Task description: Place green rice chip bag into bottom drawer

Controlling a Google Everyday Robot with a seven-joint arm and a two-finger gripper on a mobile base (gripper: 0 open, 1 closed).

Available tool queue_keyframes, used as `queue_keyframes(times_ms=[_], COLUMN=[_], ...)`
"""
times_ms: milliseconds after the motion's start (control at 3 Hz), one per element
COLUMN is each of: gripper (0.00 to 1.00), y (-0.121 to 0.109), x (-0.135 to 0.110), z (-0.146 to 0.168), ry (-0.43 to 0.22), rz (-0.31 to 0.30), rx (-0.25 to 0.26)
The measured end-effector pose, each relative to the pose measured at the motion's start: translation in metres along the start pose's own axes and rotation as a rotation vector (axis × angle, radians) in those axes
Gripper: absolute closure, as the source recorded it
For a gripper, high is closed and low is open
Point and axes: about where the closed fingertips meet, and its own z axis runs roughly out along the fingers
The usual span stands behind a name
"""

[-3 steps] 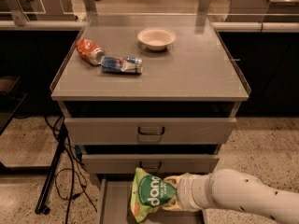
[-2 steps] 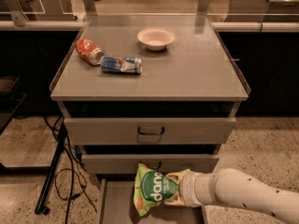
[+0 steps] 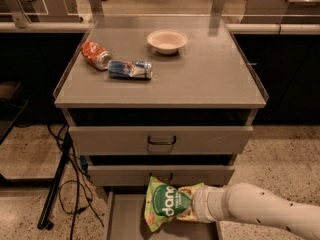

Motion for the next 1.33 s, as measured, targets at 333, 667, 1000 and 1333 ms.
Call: queue_keyframes(times_ms=[333, 667, 1000, 1333], gripper=[1.00, 1.00, 1.00, 1.00], y=[0.004, 0.003, -0.010, -0.009], x=[0.033, 0.094, 0.122, 0.123], z=[0.011, 0.041, 0.066, 0.069], ry=[0.014, -0.014, -0.041, -0.039], rz=[0.032, 0.101, 0.150, 0.155], rx=[0.025, 0.007, -0.012, -0.015])
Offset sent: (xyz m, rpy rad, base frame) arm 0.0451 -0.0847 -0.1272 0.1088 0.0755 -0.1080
